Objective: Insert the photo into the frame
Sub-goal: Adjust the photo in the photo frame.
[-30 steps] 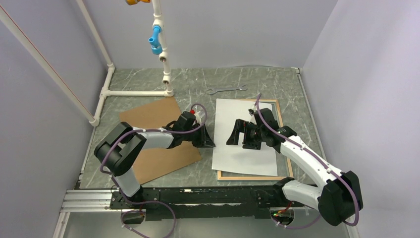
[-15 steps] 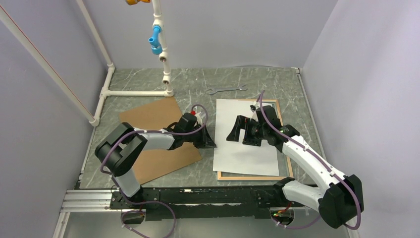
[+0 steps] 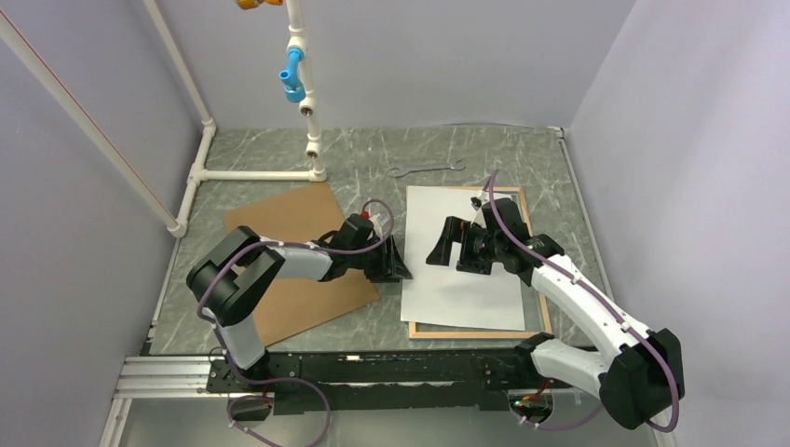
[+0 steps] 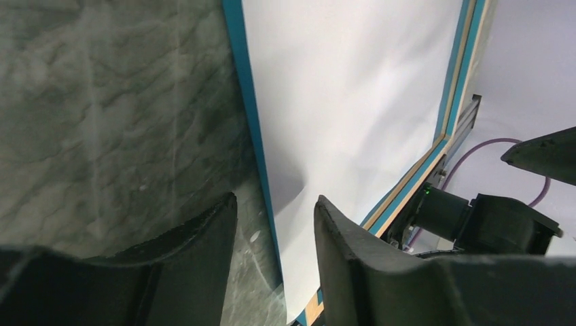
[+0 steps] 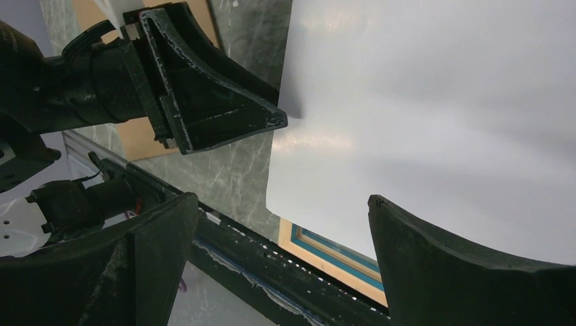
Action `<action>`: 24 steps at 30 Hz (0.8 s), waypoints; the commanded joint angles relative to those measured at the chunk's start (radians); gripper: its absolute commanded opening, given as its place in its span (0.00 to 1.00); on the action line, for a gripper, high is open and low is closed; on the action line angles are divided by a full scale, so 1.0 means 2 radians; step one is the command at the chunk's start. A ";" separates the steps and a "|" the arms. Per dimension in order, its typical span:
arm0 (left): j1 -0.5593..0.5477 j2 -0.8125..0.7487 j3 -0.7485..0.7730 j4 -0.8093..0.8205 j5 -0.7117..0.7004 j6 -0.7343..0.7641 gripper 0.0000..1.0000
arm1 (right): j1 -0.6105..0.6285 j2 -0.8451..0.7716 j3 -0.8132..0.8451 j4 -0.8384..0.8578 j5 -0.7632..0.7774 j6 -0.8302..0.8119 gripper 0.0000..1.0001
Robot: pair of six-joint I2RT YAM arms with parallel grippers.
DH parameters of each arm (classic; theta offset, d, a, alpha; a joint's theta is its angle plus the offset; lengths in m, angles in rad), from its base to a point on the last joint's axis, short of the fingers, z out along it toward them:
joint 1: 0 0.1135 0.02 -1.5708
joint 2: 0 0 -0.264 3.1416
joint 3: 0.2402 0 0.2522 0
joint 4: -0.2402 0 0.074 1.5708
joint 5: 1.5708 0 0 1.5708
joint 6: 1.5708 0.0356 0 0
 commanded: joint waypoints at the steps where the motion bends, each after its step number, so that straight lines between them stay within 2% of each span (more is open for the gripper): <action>1: -0.006 0.018 0.002 0.077 0.033 -0.015 0.47 | -0.003 -0.012 0.015 -0.002 -0.001 -0.006 0.97; 12: -0.012 0.004 0.002 0.072 0.023 -0.020 0.00 | -0.004 -0.016 0.017 -0.003 -0.001 -0.006 0.97; 19: -0.029 -0.008 0.003 0.077 -0.005 -0.048 0.00 | -0.006 -0.022 0.020 -0.005 -0.001 -0.006 0.97; 24: -0.047 -0.030 0.027 0.013 -0.046 -0.046 0.00 | -0.006 -0.025 0.021 -0.007 0.002 -0.006 0.97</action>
